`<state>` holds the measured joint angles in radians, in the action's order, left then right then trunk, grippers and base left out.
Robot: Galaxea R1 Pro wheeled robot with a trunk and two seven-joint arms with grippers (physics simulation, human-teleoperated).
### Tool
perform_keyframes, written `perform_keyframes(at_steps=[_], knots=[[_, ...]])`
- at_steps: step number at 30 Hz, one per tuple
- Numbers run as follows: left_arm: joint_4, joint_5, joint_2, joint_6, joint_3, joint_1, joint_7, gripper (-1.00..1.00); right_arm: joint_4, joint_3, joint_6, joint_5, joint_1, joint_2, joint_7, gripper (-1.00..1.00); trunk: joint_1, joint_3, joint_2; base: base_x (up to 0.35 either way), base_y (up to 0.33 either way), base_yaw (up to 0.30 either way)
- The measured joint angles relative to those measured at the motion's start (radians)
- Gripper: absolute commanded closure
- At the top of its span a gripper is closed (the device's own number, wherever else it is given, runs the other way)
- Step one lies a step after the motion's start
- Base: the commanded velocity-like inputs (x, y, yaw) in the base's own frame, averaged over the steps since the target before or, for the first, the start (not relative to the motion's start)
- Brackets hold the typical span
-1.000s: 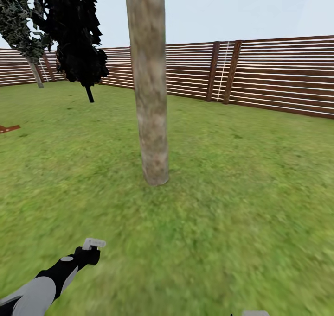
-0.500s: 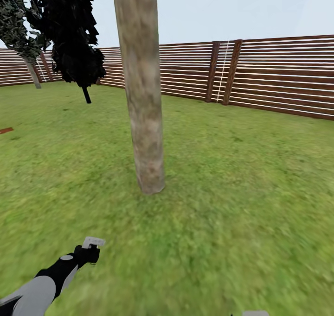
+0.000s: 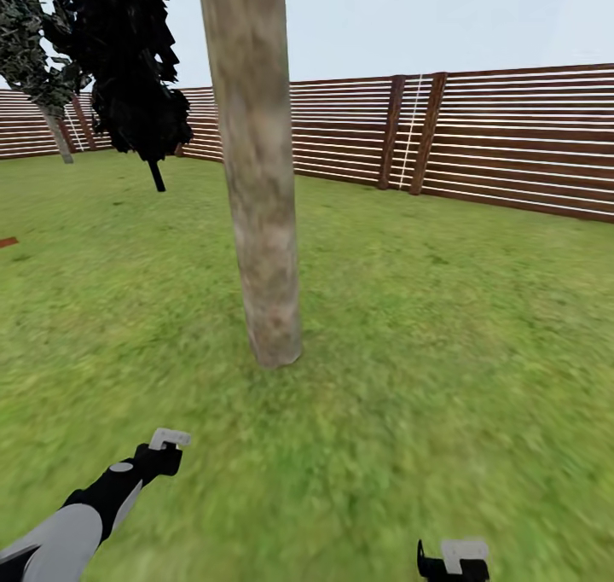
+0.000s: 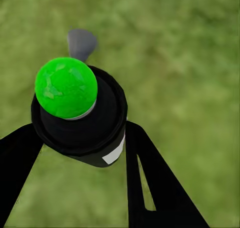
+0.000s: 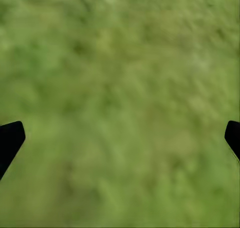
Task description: In the garden, pick up the pesticide atomizer on the floor and spray pesticide onto both trees until each tree trunk is fully covered.
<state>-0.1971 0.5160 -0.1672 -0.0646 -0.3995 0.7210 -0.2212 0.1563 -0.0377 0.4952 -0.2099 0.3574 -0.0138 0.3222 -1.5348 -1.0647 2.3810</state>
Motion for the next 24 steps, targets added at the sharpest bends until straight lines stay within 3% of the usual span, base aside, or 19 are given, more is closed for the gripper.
perform_keyframes(at_steps=[6, 14, 16, 19, 24], knots=[[-0.007, 0.0, 0.0, 0.002, 0.001, 0.0, -0.002, 1.0, 0.004, 0.001, 0.002, -0.001, 0.0, 0.001, 0.0, -1.0, 0.0, 0.0, 0.0, 0.317, -0.124, -0.036], [-0.006, 0.003, -0.001, 0.006, 0.003, 0.0, -0.002, 1.0, 0.009, 0.0, 0.002, 0.001, 0.0, 0.002, 0.001, -1.0, 0.0, 0.0, 0.0, 0.146, -0.066, -0.249], [-0.007, 0.002, 0.0, 0.073, 0.004, 0.005, -0.003, 1.0, 0.009, 0.001, 0.002, 0.001, 0.0, 0.003, 0.0, -1.0, 0.0, 0.0, 0.0, 0.003, -0.001, -0.265], [-0.031, 0.001, 0.012, 0.234, 0.004, 0.015, -0.01, 1.0, 0.008, 0.001, 0.002, 0.001, 0.0, 0.003, 0.0, -1.0, 0.0, 0.0, 0.0, 0.001, 0.0, -0.265], [-0.124, 0.0, 0.074, 0.313, 0.009, 0.017, -0.01, 1.0, 0.008, 0.0, 0.001, 0.001, 0.0, 0.003, 0.002, -1.0, 0.0, 0.0, 0.0, 0.0, 0.0, -0.193]])
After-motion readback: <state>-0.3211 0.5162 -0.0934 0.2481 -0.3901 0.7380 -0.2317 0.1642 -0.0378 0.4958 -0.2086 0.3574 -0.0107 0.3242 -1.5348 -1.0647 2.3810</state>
